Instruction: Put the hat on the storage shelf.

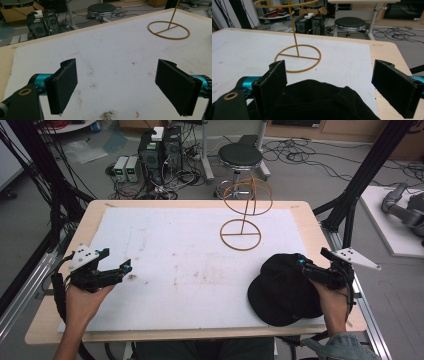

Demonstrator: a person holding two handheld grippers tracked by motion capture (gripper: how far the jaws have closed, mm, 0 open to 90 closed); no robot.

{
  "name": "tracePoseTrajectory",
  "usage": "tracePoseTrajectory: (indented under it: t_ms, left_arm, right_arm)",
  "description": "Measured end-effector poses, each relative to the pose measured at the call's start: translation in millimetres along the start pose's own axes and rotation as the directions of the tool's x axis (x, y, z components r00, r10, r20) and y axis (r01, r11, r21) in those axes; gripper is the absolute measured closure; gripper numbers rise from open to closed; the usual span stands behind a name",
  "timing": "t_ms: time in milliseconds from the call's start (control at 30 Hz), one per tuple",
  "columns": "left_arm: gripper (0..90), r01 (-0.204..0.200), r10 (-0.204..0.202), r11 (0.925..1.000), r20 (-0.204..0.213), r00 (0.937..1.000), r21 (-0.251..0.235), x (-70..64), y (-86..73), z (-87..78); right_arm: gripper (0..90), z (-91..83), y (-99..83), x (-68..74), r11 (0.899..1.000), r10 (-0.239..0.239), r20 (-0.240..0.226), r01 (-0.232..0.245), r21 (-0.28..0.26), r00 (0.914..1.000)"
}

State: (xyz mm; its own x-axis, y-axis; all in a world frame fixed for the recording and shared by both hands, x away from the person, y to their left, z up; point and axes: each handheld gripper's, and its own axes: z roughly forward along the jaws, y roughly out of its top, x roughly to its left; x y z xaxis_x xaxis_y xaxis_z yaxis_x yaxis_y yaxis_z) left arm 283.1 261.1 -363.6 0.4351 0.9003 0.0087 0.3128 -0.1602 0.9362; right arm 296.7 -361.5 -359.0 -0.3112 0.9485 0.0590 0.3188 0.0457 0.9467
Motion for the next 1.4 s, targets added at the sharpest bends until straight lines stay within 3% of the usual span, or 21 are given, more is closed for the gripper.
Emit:
tracePoseTrajectory:
  t_ms: [900, 1400]
  left_arm:
    - [18.7, -0.007, 0.006, 0.9999, 0.014, 0.9999, 0.014, -3.1, -1.2, 7.0]
    - [18.8, -0.008, 0.008, 0.9999, 0.012, 0.9999, 0.013, -3.0, -0.9, 6.5]
  right_arm:
    - [12.7, 11.3, -26.4, -11.6, 0.993, 0.056, -0.017, -0.054, 0.11, 0.9983]
    - [27.9, 15.0, -29.0, -9.6, 0.981, 0.071, -0.027, -0.064, 0.181, 0.9971]
